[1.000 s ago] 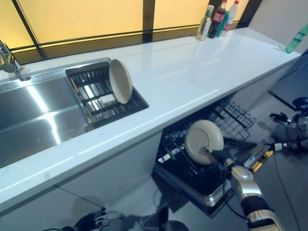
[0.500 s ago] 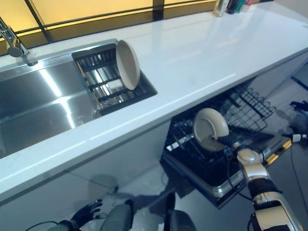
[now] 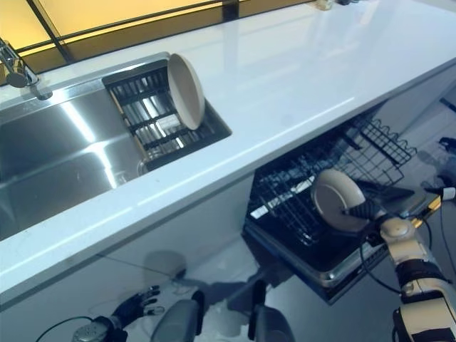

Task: Pick up plates and place into dishwasher.

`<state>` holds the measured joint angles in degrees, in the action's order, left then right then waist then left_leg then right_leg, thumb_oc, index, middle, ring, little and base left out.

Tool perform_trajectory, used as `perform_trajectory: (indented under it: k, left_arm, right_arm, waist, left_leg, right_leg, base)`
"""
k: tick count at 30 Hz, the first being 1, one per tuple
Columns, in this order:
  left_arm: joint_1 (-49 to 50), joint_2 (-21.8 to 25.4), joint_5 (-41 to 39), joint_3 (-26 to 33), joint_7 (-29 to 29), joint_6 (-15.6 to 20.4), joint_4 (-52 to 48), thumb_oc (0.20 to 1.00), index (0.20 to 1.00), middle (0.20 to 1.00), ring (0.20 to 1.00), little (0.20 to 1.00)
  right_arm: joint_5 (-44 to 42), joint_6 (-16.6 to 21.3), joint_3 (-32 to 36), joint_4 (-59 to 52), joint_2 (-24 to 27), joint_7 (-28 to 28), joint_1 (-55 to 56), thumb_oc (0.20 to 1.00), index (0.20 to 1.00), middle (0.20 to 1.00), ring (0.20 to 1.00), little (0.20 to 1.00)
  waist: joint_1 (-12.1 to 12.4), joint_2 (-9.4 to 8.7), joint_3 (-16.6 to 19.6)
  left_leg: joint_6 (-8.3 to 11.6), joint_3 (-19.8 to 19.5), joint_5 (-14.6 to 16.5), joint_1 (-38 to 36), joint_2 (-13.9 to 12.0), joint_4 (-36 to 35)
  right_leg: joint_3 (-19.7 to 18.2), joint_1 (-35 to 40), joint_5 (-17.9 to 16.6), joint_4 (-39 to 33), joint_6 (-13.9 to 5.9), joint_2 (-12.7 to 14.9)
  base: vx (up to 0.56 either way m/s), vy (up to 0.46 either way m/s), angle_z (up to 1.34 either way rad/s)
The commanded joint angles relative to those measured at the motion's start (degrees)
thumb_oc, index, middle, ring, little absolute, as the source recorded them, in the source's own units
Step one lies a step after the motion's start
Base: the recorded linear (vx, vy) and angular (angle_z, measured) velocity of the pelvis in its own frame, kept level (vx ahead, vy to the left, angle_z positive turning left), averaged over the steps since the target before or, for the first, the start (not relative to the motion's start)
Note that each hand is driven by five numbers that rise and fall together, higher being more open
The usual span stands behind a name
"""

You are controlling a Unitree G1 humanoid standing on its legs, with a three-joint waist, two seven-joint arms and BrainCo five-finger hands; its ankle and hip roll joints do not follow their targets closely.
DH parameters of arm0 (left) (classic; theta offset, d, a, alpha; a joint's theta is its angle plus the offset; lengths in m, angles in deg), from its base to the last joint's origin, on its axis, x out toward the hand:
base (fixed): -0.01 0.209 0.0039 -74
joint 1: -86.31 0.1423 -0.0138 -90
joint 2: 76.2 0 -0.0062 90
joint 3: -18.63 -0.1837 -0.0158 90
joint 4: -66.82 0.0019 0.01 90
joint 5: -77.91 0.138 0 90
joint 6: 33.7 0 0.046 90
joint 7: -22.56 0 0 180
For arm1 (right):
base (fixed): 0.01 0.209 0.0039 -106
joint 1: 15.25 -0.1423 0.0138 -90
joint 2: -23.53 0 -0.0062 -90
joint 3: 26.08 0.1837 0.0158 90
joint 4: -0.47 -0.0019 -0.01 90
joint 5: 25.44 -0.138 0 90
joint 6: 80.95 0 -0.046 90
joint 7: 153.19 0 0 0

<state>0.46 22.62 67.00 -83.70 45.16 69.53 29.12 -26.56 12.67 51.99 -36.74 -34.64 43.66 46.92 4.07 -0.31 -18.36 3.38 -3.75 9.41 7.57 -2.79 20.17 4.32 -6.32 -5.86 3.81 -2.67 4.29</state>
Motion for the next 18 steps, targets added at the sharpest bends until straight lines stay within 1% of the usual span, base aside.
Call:
perform_trajectory:
  k: [1,4,7,11,12,14,16,18]
  left_arm:
    - [0.89,1.76,-1.63,-2.67,0.86,1.05,-1.55,1.0,1.0,1.0,1.0,1.0]
    - [0.88,1.43,-1.17,-3.06,0.73,1.24,-1.26,1.0,1.0,1.0,1.0,1.0]
    - [0.68,1.3,-1.93,-2.82,1.06,0.55,-1.72,1.0,1.0,1.0,1.0,1.0]
    - [1.28,1.12,-2.3,-2.96,0.82,0.2,-2.23,1.0,1.0,1.0,1.0,1.0]
    - [1.28,1.11,-2.28,-2.95,0.82,0.2,-2.25,1.0,1.0,1.0,1.0,1.0]
    - [1.35,1.21,-2.5,-2.95,0.97,0.06,-2.42,1.0,1.0,1.0,1.0,1.0]
    - [1.06,1.15,-2.44,-2.97,1.22,-0.07,-2.54,1.0,1.0,1.0,1.0,1.0]
    - [0.79,1.16,-2.9,-3.38,1.45,0.55,-2.17,1.0,1.0,1.0,1.0,1.0]
  right_arm:
    - [-0.16,3.24,-3.17,2.0,3.76,1.49,-3.32,0.2,0.2,0.2,0.2,0.2]
    - [-1.21,4.37,-3.53,1.77,2.49,2.21,-4.9,0.2,0.2,0.2,0.2,0.2]
    - [-2.34,5.29,-3.82,0.45,1.7,2.77,-4.99,0.2,0.2,0.2,0.2,0.2]
    - [-7.2,5.39,-3.04,-2.23,0.82,6.29,-4.69,0.2,0.2,0.2,0.2,0.2]
    - [-7.26,5.37,-3.0,-2.28,0.8,6.36,-4.68,0.2,0.2,0.2,0.2,0.2]
    - [-9.73,5.57,-2.67,-2.6,0.41,8.88,-4.89,0.2,0.2,0.2,0.2,0.2]
    - [-8.43,5.96,-2.69,-1.73,0.16,9.58,-5.0,0.2,0.2,0.2,0.2,0.2]
    - [-9.64,6.08,-3.43,-0.33,0.44,10.72,-5.67,0.2,0.2,0.2,0.2,0.2]
  waist:
    - [1.67,-0.52,3.0]
    - [1.85,-0.02,2.85]
    - [1.7,0.41,2.69]
    - [1.32,0.87,2.31]
    - [1.31,0.88,2.29]
    - [1.25,1.12,1.93]
    - [1.26,1.26,1.68]
    - [1.34,1.43,1.32]
  left_leg:
    - [-0.35,0.65,-3.21,5.65,-1.16,-0.61]
    - [-0.14,0.72,-3.29,5.8,-1.27,-0.17]
    - [-0.13,0.83,-3.37,5.86,-1.23,-0.15]
    - [0.03,0.98,-3.39,6.2,-1.25,0.3]
    - [0.03,0.98,-3.39,6.21,-1.25,0.32]
    - [0.09,1.03,-3.37,6.51,-1.24,0.73]
    - [0.15,1.09,-3.31,6.8,-1.33,1.12]
    - [0.15,1.02,-3.28,7.3,-1.36,1.66]
  right_leg:
    - [0.37,2.24,8.4,5.99,-3.84,3.37]
    - [0.43,2.51,8.63,6.22,-3.73,3.58]
    - [0.51,2.43,8.82,6.47,-3.67,3.79]
    - [0.32,2.06,9.03,7.05,-3.57,4.09]
    - [0.32,2.04,9.04,7.08,-3.57,4.1]
    - [0.3,1.72,9.12,7.5,-3.57,4.26]
    - [0.37,1.51,9.1,7.73,-3.57,4.37]
    - [0.32,1.16,9.12,8.09,-3.5,4.4]
  base:
    - [0.0,0.0,0.0]
    - [0.02,0.02,0.01]
    - [0.01,0.044,0.01]
    - [0.01,0.033,0.0]
    - [0.0,0.0,0.0]
    - [0.0,0.0,0.0]
    - [0.0,0.001,-0.02]
    - [0.0,0.0,-0.02]
